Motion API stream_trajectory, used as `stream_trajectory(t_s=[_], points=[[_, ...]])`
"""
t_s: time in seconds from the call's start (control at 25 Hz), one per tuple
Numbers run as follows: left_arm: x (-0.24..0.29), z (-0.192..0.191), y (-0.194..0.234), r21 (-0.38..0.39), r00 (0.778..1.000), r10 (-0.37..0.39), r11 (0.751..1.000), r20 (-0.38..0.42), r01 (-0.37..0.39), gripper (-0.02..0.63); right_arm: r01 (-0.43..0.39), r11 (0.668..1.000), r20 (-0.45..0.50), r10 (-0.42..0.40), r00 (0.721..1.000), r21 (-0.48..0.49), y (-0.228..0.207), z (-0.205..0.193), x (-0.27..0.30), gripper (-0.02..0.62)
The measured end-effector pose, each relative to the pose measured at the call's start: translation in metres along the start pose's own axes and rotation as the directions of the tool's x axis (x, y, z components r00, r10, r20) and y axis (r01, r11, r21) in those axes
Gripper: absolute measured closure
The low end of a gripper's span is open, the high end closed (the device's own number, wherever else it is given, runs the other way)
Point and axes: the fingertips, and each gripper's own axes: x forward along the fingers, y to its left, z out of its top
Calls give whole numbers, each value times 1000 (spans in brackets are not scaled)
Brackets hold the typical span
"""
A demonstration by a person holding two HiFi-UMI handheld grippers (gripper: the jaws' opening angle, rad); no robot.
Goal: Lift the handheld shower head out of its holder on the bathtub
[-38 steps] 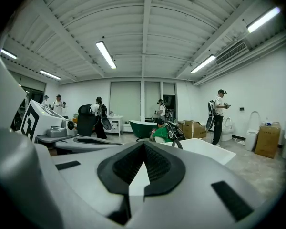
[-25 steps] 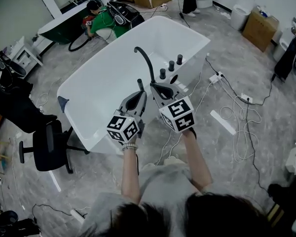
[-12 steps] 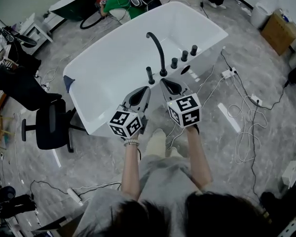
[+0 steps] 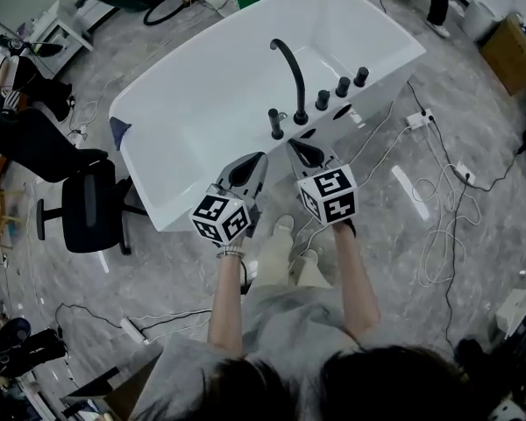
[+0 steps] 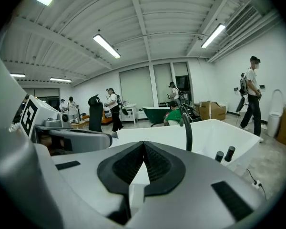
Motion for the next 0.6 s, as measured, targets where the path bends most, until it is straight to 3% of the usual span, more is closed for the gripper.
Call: stream_trajectory(t_s=[0.6], points=[[46, -62, 72, -84, 997, -3, 996, -77, -4, 601, -54, 998, -104, 57, 993, 29, -39, -63, 97, 594]])
